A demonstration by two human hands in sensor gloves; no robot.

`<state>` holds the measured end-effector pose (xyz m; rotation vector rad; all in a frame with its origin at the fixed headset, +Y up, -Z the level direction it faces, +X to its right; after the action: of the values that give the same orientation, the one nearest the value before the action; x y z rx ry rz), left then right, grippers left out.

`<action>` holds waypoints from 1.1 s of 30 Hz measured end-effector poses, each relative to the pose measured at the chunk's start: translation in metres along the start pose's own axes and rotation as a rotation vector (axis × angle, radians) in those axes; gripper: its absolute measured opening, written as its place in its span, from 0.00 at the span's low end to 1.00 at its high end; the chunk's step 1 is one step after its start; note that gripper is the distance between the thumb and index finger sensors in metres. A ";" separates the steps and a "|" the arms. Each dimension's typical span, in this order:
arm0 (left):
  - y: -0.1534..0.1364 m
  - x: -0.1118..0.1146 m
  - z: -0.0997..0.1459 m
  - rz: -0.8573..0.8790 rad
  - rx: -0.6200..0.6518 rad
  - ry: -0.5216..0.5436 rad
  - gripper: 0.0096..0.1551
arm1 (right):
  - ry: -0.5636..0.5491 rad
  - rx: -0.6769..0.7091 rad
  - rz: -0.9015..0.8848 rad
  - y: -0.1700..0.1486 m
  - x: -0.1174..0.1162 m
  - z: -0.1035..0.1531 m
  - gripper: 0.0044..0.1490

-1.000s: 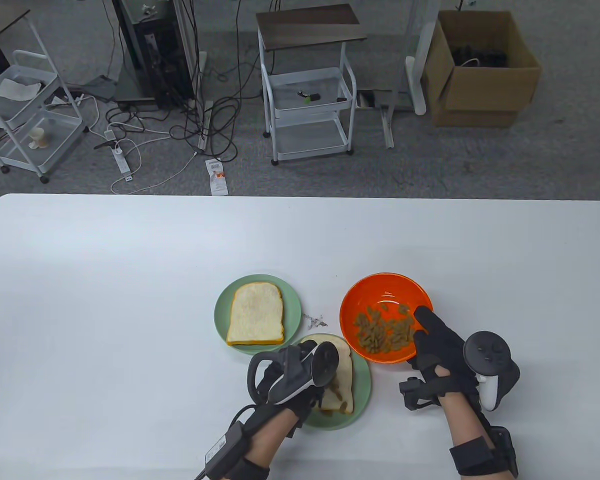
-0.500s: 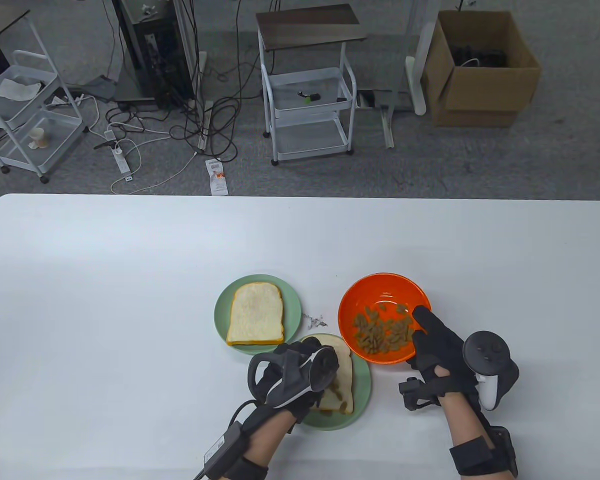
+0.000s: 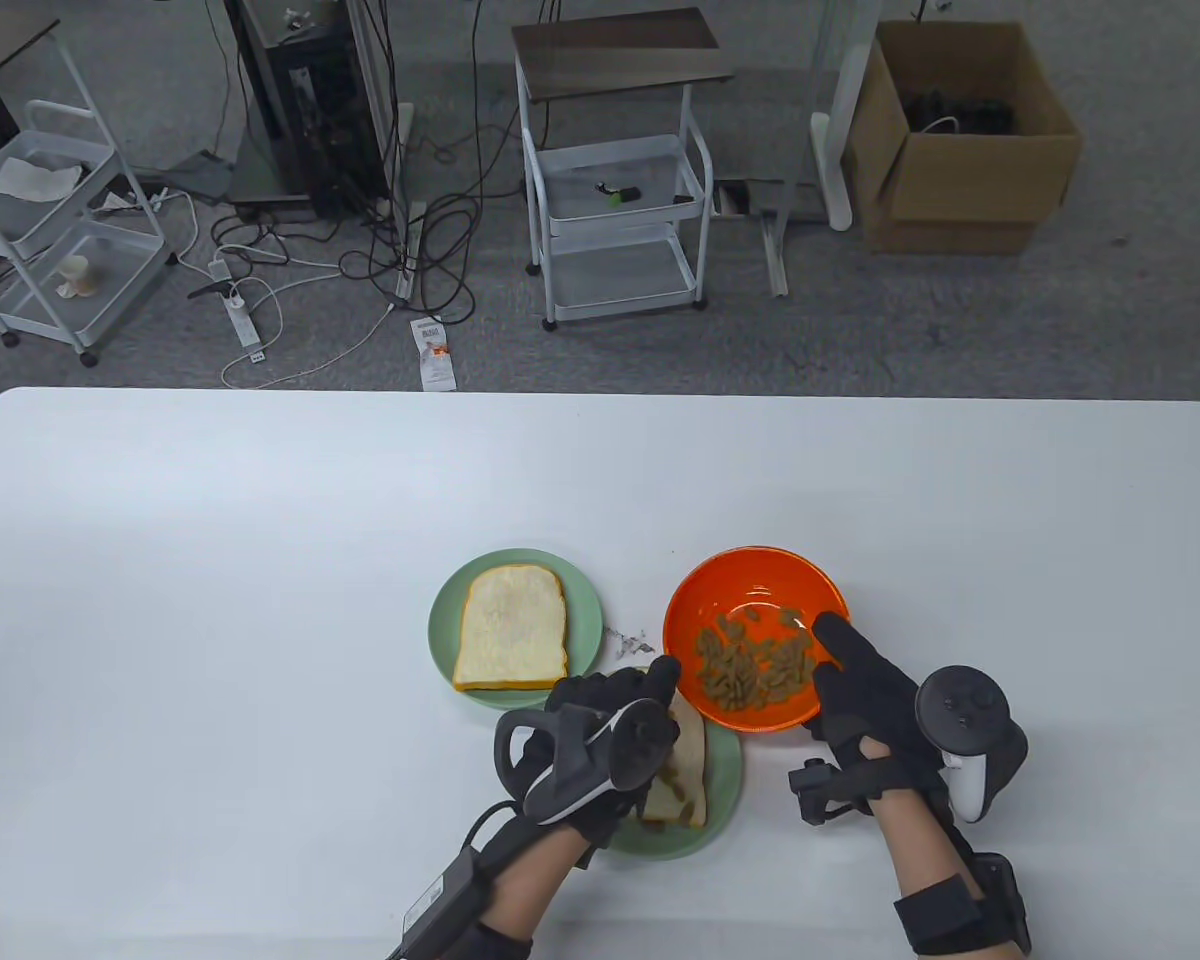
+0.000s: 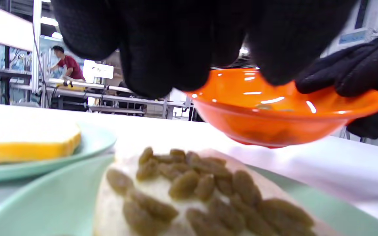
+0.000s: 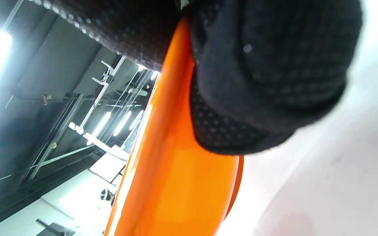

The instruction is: Sprinkle raisins onto toast

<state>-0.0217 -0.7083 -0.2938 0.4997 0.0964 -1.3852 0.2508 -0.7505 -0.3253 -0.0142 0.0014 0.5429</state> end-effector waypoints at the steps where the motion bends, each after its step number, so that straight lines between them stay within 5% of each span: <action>1: 0.005 -0.006 0.000 -0.033 0.008 0.028 0.39 | 0.014 0.009 0.001 0.003 -0.004 0.001 0.30; 4: 0.025 -0.014 -0.008 -0.142 0.035 0.005 0.46 | 0.054 0.042 0.015 0.016 -0.020 0.007 0.30; 10: 0.046 0.022 -0.036 -0.340 -0.084 -0.472 0.55 | 0.073 0.086 -0.072 0.036 -0.039 0.024 0.30; 14: 0.053 0.031 -0.050 -0.349 -0.143 -0.504 0.53 | 0.045 0.061 -0.128 0.033 -0.038 0.030 0.29; 22: 0.070 0.029 -0.058 -0.218 -0.030 -0.285 0.25 | 0.042 0.028 -0.196 0.024 -0.035 0.028 0.28; 33: 0.036 0.010 -0.058 -0.033 -0.060 -0.134 0.20 | 0.066 -0.001 -0.154 0.022 -0.036 0.022 0.29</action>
<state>0.0276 -0.6913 -0.3394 0.3552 0.0375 -1.4397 0.2085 -0.7503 -0.3030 -0.0330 0.0641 0.3884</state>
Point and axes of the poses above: the tracker on the back of each hand, its own y axis roughly to the thumb side, its own z axis roughly from the fingertips to the wrist, x = y × z, the point moved 4 cm from there along -z, roughly from the wrist to the fingertips, and after that the axes turned 14 degrees about y, right-handed, at the moved point
